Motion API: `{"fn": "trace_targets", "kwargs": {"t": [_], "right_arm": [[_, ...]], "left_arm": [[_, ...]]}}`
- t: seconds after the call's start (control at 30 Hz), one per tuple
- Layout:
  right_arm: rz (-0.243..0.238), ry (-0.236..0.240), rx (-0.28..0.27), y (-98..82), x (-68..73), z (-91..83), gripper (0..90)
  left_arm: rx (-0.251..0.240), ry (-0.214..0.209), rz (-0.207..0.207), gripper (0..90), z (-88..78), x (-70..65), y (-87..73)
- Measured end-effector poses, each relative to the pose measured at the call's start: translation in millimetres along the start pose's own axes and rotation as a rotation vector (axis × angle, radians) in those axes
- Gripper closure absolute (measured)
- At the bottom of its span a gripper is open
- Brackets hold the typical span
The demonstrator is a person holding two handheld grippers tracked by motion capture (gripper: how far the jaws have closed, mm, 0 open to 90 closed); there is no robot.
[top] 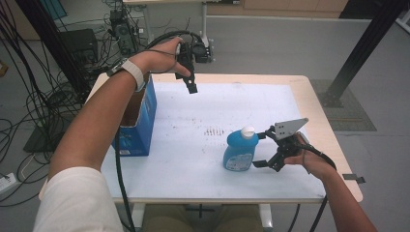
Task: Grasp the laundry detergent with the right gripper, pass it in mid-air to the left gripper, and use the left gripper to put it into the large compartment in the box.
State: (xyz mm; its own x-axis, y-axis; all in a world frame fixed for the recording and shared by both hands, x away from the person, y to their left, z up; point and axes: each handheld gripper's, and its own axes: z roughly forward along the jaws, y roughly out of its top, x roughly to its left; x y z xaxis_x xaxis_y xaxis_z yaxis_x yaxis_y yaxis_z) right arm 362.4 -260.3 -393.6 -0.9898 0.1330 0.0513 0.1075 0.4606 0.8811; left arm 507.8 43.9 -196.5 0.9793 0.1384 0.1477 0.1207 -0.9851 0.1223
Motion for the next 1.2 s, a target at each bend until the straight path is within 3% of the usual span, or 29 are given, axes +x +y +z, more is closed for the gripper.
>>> {"fn": "trace_targets", "kwargs": {"t": [1.2], "right_arm": [[0.009, -0.004, -0.037, -1.7, 0.9, 4.5, 2.5]], "left_arm": [[0.004, 0.0, 0.001, 8.2, 0.9, -0.4, -0.6]]}}
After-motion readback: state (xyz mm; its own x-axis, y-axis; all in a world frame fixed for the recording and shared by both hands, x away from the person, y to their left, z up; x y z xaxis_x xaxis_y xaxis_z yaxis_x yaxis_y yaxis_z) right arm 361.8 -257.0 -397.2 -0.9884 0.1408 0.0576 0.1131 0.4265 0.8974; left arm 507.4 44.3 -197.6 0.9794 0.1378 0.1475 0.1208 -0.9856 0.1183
